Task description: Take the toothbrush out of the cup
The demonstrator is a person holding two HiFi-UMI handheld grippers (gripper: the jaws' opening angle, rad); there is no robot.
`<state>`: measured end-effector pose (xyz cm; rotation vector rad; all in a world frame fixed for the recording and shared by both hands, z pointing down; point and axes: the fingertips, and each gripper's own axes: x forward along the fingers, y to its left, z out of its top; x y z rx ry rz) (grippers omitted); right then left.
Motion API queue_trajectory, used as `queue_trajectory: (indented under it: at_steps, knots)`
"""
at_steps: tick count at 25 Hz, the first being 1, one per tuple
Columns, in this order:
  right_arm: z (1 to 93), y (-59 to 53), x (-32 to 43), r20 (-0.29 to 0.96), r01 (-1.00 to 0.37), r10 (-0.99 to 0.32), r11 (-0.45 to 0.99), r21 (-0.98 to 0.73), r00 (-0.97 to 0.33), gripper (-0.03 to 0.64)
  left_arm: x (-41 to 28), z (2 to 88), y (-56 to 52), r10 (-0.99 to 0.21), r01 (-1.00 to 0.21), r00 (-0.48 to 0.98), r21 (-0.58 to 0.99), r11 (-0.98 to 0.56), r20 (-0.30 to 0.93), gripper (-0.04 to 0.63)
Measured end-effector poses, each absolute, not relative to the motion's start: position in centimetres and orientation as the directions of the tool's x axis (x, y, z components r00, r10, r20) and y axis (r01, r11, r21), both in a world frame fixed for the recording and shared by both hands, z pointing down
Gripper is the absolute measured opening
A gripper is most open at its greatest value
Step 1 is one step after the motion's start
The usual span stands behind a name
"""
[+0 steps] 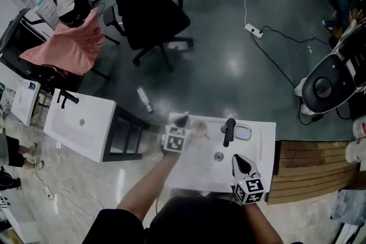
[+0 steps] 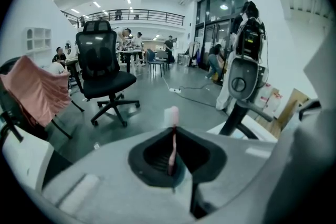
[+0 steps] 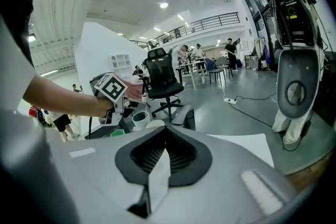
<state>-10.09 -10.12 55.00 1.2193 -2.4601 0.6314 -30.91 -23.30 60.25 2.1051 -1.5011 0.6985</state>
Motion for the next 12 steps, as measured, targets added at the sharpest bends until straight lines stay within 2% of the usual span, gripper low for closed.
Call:
queue_trajectory:
  at_steps: [12]
  knots:
    - [54.2,-8.5,-8.3,0.45,-0.78,-0.646,0.578,-0.238,-0.616,0.003,-30.4,55.8,-21.5,-0.786,-0.967,0.221,0.025,-0.254,0.578,0.018]
